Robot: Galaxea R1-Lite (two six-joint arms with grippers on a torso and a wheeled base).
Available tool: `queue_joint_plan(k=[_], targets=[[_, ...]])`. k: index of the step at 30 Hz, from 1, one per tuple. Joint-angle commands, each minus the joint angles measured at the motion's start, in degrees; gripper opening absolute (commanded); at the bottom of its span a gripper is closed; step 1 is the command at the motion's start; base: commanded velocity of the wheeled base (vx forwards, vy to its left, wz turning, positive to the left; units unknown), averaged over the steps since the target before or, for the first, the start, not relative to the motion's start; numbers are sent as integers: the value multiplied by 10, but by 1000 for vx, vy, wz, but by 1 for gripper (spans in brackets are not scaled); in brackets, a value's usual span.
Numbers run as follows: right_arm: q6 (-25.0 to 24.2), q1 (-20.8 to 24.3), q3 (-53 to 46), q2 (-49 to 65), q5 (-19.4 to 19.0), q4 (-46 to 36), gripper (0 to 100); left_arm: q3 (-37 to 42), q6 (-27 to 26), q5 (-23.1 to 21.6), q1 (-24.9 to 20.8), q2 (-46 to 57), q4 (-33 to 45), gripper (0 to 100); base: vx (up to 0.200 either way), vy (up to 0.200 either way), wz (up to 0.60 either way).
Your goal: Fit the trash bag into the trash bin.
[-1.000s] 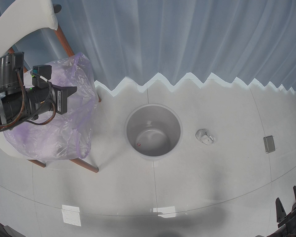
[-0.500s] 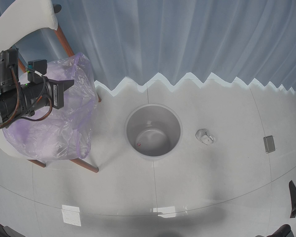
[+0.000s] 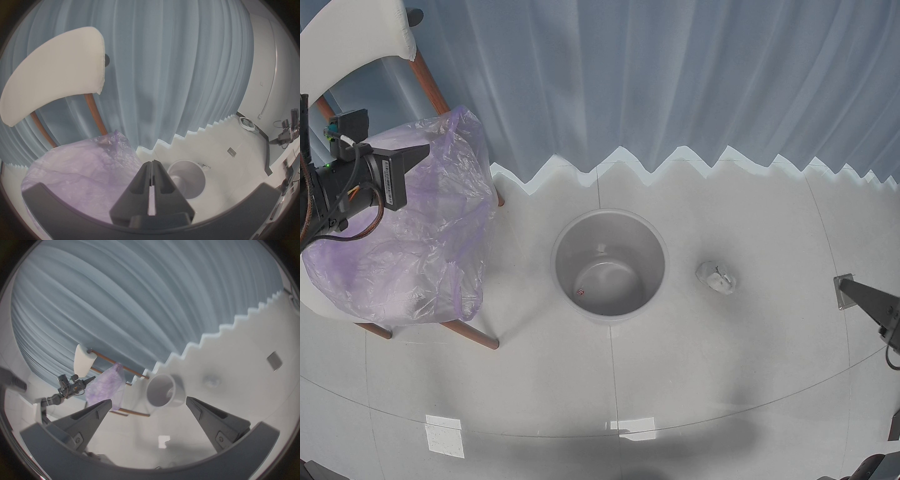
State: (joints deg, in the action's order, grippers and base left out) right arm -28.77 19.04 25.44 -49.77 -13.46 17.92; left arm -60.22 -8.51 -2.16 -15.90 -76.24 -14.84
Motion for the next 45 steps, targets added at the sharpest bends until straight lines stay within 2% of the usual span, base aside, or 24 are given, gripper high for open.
queue_joint_plan(k=[1, 11, 14, 19, 21, 27, 38, 41, 45], targets=[[-85, 59, 115, -259, -115, 64, 100, 12, -1, 28, 8, 46, -10, 0, 0, 200, 0], [-88, 59, 126, -403, -123, 243, 100, -21, -5, 30, -9, 32, -13, 0, 0, 200, 0], [-88, 58, 148, -439, -123, 271, 100, -30, -5, 32, -19, 31, -13, 0, 0, 200, 0], [-89, 58, 185, -478, -123, 278, 100, -31, -6, 49, -27, 32, -13, 0, 0, 200, 0], [-95, 58, 228, -501, -123, 283, 100, -31, -6, 57, -40, 33, -13, 0, 0, 200, 0], [-153, 82, 291, -538, -122, 308, 100, -31, -6, 67, -46, 34, -13, 0, 0, 200, 0], [-117, 93, 350, -633, -119, 346, 100, -31, -5, 70, -50, 36, -32, 0, 0, 36, 0], [-117, 93, 378, -655, -119, 346, 100, -31, -5, 93, -51, 37, -38, 0, 0, 0, 0], [-117, 97, 403, -679, -119, 346, 100, -31, -5, 100, -62, 38, -39, 0, 0, 0, 0]])
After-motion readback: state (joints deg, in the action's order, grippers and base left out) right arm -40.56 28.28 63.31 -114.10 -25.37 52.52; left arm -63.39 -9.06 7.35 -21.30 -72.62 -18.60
